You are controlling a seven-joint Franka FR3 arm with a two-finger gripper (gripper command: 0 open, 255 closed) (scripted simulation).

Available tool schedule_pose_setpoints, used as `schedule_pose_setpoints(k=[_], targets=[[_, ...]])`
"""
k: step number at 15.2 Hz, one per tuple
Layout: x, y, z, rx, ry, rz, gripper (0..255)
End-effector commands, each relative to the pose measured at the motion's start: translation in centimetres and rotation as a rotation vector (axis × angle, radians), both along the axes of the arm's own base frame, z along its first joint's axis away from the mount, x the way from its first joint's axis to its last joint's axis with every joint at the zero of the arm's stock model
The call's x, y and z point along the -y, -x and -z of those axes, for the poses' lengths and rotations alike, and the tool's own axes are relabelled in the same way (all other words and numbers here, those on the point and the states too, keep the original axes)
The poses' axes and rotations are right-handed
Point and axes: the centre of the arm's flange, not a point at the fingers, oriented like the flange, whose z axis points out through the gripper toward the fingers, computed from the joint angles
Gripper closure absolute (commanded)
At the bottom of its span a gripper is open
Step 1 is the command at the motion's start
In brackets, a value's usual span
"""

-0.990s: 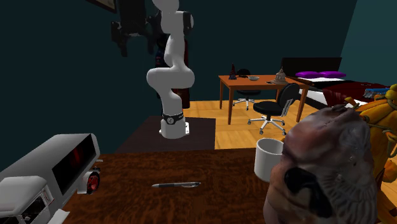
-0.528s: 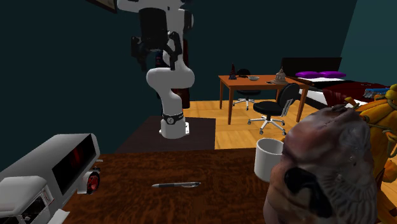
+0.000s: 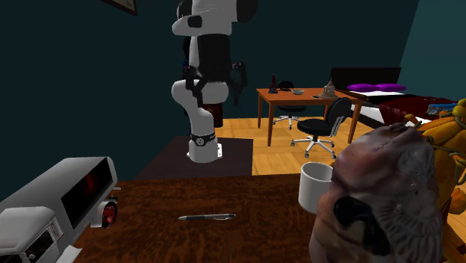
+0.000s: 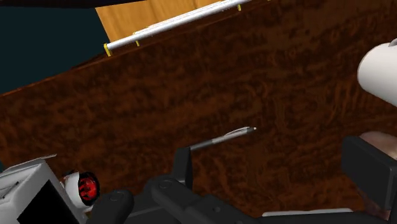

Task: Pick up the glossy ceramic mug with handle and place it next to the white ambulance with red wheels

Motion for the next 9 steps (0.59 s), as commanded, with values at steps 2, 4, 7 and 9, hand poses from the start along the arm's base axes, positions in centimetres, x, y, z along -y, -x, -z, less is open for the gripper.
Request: schedule_pose_setpoints(k=[2, 4, 7, 9], targets=[[-3.3, -0.8, 2.1, -0.01, 0.002, -0.012, 0], [-5.5, -1.4, 3.5, -0.017, 0.004, -0.019, 0], [-8.8, -2.2, 5.6, -0.028, 0.006, -0.031, 0], [-11.1, -2.8, 7.0, -0.035, 0.008, -0.039, 0]])
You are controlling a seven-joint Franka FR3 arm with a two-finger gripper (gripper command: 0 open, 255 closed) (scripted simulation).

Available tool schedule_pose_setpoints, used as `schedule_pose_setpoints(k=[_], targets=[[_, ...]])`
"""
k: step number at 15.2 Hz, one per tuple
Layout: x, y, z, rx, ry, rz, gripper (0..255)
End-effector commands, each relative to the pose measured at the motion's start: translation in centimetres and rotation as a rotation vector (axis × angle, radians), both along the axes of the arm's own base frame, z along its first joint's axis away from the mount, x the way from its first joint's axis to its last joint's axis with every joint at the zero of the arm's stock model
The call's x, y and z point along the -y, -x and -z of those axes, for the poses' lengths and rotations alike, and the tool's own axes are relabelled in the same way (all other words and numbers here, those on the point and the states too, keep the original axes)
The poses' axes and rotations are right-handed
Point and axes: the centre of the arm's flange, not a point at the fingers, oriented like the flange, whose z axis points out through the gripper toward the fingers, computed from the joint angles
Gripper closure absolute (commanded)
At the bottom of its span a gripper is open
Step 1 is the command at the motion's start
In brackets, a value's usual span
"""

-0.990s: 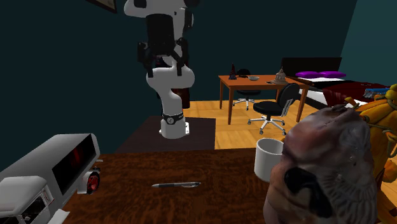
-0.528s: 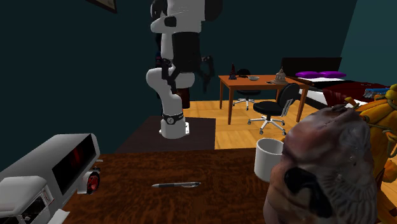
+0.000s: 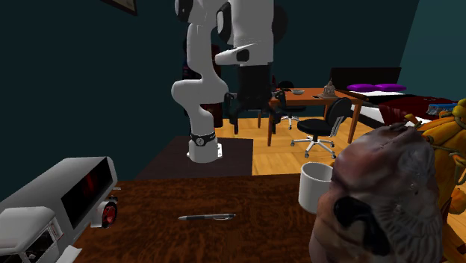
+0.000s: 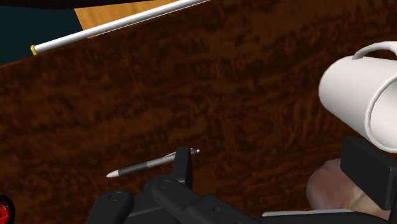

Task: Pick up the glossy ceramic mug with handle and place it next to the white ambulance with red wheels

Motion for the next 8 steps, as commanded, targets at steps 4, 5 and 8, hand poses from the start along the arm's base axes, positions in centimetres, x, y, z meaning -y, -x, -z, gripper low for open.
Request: schedule_pose_setpoints(k=[4, 5, 8], targets=[[-5.8, -1.5, 3.6, -0.017, 0.002, -0.02, 0], [-7.0, -1.7, 4.3, -0.021, 0.003, -0.024, 0], [-10.3, -2.4, 6.4, -0.032, 0.006, -0.036, 0]])
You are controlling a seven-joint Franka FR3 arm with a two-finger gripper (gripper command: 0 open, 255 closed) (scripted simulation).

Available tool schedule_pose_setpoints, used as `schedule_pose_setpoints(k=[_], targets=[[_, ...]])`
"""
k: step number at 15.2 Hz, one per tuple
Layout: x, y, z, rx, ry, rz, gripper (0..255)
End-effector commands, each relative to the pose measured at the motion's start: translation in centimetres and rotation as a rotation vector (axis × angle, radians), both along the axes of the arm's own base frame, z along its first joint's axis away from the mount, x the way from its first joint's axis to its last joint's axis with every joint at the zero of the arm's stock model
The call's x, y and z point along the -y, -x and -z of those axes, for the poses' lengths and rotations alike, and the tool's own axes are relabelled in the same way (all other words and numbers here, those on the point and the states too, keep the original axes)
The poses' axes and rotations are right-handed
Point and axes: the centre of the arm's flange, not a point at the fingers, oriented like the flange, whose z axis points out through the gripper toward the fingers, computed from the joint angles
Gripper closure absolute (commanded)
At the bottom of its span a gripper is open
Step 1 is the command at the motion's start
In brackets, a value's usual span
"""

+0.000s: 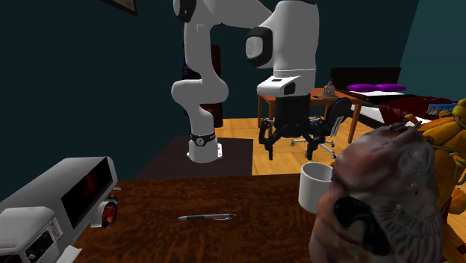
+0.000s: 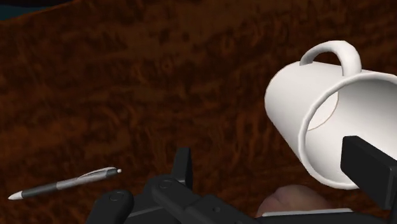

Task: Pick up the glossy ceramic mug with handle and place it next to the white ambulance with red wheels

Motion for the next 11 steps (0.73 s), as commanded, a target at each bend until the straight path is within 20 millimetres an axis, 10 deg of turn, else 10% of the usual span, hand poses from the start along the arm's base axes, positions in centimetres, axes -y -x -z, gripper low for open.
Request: schedule_pose_setpoints(k=[1, 11], targets=[[-2.4, -0.3, 1.3, -0.007, 0.001, -0.007, 0], [-3.7, -0.6, 6.1, -0.011, 0.002, -0.011, 0]])
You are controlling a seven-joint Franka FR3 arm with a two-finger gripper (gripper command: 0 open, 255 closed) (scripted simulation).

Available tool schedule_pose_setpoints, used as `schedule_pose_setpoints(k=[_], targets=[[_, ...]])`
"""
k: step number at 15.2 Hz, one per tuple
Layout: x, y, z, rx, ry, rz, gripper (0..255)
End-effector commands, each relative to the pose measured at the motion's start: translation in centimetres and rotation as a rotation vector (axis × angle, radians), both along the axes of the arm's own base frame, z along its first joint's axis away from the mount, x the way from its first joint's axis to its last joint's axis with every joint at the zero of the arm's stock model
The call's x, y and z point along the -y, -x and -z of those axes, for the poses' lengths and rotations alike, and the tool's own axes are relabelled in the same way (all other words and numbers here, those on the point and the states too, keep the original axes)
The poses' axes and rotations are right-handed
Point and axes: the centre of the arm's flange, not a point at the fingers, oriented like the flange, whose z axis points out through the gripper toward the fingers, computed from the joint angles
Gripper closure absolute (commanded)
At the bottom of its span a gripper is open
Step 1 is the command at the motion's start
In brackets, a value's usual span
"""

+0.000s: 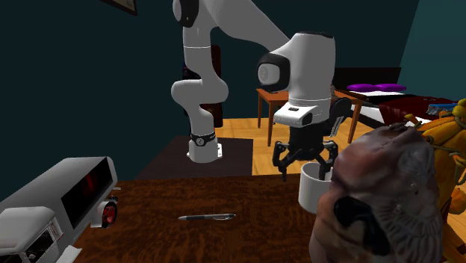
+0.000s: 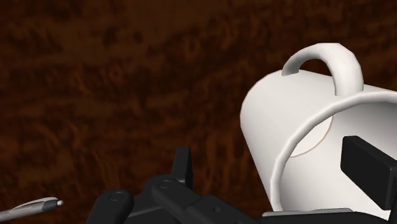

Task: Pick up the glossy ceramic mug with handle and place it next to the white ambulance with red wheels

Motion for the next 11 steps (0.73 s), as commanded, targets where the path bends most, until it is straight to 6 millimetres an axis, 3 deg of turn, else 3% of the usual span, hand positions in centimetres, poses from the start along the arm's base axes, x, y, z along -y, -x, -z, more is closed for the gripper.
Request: schedule_pose_setpoints(k=[1, 7, 8, 11], targets=[[0.05, -0.01, 0.38, 0.0, 0.0, 0.0, 0], [0.05, -0.01, 0.37, 0.0, 0.0, 0.0, 0], [0.05, -0.01, 0.37, 0.0, 0.0, 0.0, 255], [0.05, -0.01, 0.37, 0.0, 0.0, 0.0, 255]])
